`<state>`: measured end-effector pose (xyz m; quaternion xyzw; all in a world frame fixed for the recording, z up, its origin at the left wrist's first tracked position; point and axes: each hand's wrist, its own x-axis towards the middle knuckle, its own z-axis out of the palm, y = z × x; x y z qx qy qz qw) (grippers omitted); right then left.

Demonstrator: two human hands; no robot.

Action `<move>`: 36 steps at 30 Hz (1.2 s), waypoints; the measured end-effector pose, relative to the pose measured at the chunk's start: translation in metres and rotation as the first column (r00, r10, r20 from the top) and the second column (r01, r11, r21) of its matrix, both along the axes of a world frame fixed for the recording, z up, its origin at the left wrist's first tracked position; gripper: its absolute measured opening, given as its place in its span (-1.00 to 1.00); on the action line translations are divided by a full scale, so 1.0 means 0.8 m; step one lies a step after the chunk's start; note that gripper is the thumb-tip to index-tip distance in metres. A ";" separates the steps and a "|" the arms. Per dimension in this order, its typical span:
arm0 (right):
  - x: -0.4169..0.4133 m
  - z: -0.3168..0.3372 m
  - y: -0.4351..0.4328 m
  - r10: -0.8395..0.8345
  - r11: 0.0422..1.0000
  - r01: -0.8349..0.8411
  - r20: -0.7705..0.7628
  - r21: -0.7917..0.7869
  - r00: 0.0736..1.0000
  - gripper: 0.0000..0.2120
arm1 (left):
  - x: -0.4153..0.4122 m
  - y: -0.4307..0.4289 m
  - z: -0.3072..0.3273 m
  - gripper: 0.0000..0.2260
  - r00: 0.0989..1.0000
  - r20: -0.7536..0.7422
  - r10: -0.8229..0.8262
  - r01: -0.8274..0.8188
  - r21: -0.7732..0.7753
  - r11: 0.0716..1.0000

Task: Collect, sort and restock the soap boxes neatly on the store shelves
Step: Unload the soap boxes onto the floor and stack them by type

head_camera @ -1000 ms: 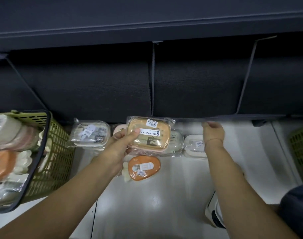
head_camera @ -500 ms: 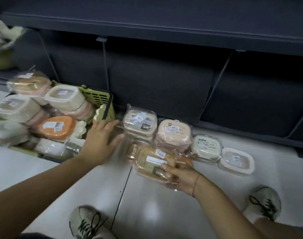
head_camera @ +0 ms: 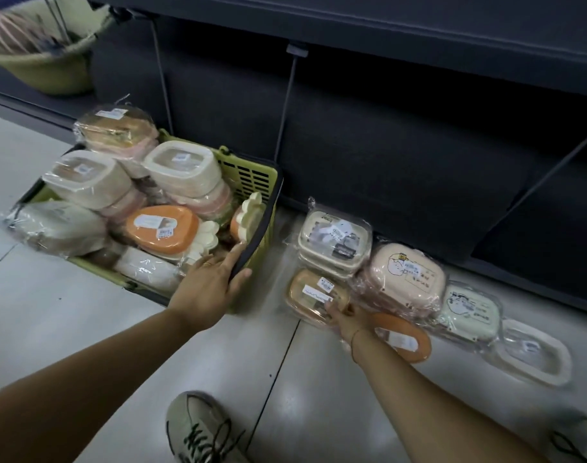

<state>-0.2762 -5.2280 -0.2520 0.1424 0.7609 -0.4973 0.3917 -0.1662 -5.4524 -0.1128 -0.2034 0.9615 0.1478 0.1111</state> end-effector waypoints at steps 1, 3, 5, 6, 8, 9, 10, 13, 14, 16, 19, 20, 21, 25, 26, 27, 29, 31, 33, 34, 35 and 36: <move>0.000 -0.005 -0.001 0.016 1.000 -0.016 -0.009 0.025 1.000 -0.51 | 0.000 -0.001 -0.002 -0.47 1.000 -0.014 -0.012 0.012 -0.004 1.000; -0.002 -0.012 -0.004 0.041 0.998 -0.041 -0.009 0.047 0.999 -0.49 | 0.001 -0.005 -0.005 -0.36 0.999 -0.014 -0.043 0.042 -0.028 0.999; -0.006 -0.006 -0.007 0.070 0.997 -0.070 0.001 0.043 0.998 -0.53 | 0.002 -0.009 -0.009 -0.27 0.997 -0.031 -0.066 0.065 -0.047 0.997; -0.009 -0.009 -0.009 0.078 0.996 -0.078 0.001 0.043 0.997 -0.53 | 0.003 -0.010 -0.012 -0.27 0.997 -0.039 -0.068 0.066 -0.048 0.997; -0.010 -0.007 -0.010 0.093 0.995 -0.093 0.003 0.039 0.996 -0.55 | 0.004 -0.011 -0.016 -0.30 0.997 -0.037 -0.067 0.065 -0.034 0.997; -0.009 -0.002 -0.010 0.098 0.994 -0.097 -0.001 0.050 0.995 -0.56 | 0.003 -0.012 -0.017 -0.30 0.997 -0.038 -0.066 0.066 -0.022 0.998; -0.008 0.000 -0.009 0.095 0.994 -0.094 -0.011 0.063 0.995 -0.55 | 0.004 -0.014 -0.018 -0.29 0.997 -0.032 -0.064 0.064 -0.013 0.998; -0.002 0.028 -0.009 0.073 0.992 -0.071 -0.015 0.105 0.997 -0.53 | 0.004 -0.015 -0.013 -0.22 0.997 0.003 -0.077 0.077 0.019 0.997; 0.002 0.042 -0.008 0.064 0.993 -0.062 -0.015 0.101 0.998 -0.60 | 0.004 -0.014 -0.008 -0.22 0.996 0.027 -0.089 0.088 0.043 0.995; 0.012 0.071 -0.007 0.127 0.985 -0.121 -0.045 0.124 0.991 -0.61 | 0.007 -0.021 0.010 -0.19 0.989 0.067 -0.129 0.123 0.098 0.988; 0.032 0.133 -0.026 0.211 0.975 -0.220 -0.211 -0.020 0.954 -0.75 | 0.011 -0.055 0.041 -0.03 0.993 -0.022 -0.118 0.120 0.079 0.990; 0.035 0.157 -0.041 0.207 0.968 -0.237 -0.278 -0.078 0.938 -0.84 | 0.012 -0.071 0.050 -0.06 0.994 -0.089 -0.056 0.063 0.077 0.995; 0.034 0.178 -0.062 0.204 0.957 -0.259 -0.339 -0.127 0.918 -0.89 | 0.014 -0.090 0.058 -0.15 0.986 -0.165 0.036 -0.024 0.078 0.997; 0.005 0.224 -0.180 0.248 0.888 -0.386 -0.446 -0.249 0.860 -0.74 | 0.029 -0.184 0.066 -0.52 0.783 -0.420 0.458 -0.493 0.028 0.870; -0.006 0.221 -0.213 0.268 0.886 -0.395 -0.426 -0.244 0.864 -0.72 | 0.036 -0.208 0.063 -0.51 0.732 -0.425 0.533 -0.594 -0.016 0.804; -0.019 0.215 -0.245 0.300 0.882 -0.415 -0.414 -0.222 0.860 -0.70 | 0.044 -0.229 0.056 -0.47 0.686 -0.407 0.603 -0.676 -0.048 0.736; -0.038 0.205 -0.299 0.373 0.884 -0.448 -0.376 -0.133 0.848 -0.59 | 0.061 -0.263 0.042 -0.37 0.606 -0.327 0.725 -0.780 -0.068 0.622; -0.053 0.195 -0.341 0.399 0.906 -0.423 -0.299 -0.019 0.867 -0.32 | 0.074 -0.286 0.028 -0.25 0.536 -0.238 0.810 -0.839 -0.039 0.543; -0.065 0.189 -0.368 0.393 0.916 -0.398 -0.261 0.036 0.882 -0.19 | 0.079 -0.300 0.021 -0.15 0.489 -0.185 0.852 -0.863 0.040 0.504; -0.070 0.186 -0.378 0.397 0.916 -0.398 -0.241 0.048 0.886 -0.18 | 0.079 -0.305 0.020 -0.11 0.477 -0.170 0.862 -0.866 0.073 0.494; -0.073 0.186 -0.387 0.399 0.916 -0.398 -0.223 0.049 0.889 -0.16 | 0.078 -0.309 0.020 -0.08 0.468 -0.162 0.869 -0.869 0.095 0.486; -0.073 0.188 -0.393 0.400 0.916 -0.398 -0.199 0.051 0.895 -0.15 | 0.077 -0.312 0.022 -0.06 0.460 -0.160 0.873 -0.872 0.106 0.479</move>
